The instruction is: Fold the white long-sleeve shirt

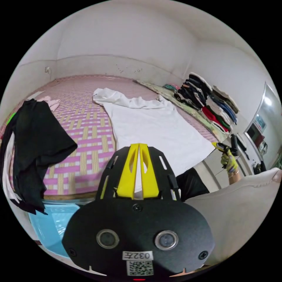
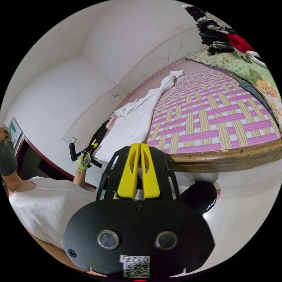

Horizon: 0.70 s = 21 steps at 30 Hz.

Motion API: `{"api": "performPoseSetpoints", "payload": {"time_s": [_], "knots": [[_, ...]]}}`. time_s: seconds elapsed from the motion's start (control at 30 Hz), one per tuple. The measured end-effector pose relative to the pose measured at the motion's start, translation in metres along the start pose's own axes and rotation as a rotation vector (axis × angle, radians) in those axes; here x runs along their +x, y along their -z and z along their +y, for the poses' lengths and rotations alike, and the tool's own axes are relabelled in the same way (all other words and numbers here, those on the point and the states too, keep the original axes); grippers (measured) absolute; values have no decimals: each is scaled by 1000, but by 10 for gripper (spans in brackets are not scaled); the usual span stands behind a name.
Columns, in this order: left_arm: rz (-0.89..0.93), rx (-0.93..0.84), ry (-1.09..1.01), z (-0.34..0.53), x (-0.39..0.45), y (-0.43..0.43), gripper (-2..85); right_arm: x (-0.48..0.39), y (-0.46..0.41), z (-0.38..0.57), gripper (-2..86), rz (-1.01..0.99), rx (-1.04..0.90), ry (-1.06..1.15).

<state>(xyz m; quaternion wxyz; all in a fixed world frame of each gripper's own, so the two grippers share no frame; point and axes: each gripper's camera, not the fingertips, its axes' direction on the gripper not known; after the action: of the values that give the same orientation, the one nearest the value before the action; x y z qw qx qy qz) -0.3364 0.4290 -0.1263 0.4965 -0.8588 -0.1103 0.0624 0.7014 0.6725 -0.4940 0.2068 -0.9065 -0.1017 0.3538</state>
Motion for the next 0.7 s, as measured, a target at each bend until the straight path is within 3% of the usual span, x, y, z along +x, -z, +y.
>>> {"api": "performPoseSetpoints", "payload": {"time_s": [0.17, 0.53, 0.7], "knots": [[-141, -212, -12, -32, 5, -26, -9, -1, -1, 5, -10, -1, 7, -9], [-131, -252, -26, -29, 36, 21, -9, -16, 0, 24, -10, -39, -38, -9], [-59, -241, -27, -36, 39, 53, -8, -37, -10, 18, -9, -12, -192, 78]]}}
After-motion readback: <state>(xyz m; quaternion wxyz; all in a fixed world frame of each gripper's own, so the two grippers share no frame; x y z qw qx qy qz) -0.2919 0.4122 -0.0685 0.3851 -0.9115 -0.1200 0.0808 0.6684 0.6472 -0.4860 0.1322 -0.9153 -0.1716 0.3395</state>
